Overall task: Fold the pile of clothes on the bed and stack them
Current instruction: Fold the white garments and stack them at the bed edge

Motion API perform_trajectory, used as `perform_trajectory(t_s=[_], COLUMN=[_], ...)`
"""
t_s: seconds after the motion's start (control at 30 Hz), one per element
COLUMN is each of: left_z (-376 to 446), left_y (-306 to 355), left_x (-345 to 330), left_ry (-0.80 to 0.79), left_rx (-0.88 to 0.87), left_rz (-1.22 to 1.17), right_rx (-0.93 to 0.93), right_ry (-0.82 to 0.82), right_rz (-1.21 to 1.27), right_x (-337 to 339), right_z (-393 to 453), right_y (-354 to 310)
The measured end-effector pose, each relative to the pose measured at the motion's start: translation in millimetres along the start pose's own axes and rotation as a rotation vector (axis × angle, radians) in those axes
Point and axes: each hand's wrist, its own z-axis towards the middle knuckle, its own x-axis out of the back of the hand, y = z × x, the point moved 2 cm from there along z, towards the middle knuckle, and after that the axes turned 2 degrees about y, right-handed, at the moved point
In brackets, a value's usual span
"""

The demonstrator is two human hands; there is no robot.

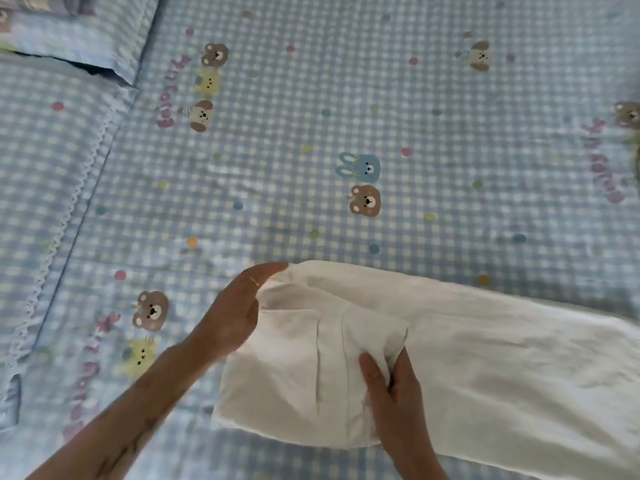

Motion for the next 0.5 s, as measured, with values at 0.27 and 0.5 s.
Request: perform_trajectory(t_s=[0.27, 0.5], left_z=[94.0, 63.3], left_y=[-40.9, -14.9], left_x=[-7.3, -56.5], left_ry=[-0.700, -0.081], left_rx=[-0.257, -0.217], left_rz=[0.883, 0.796], right_rx=[-0.059, -0.177], right_ry=[0.192, 0.134], right_rz=[-0.081, -0.218], right_x=[34.7, 44.1], right_z=[3.7, 34.1], right_y=[10.8, 45.4])
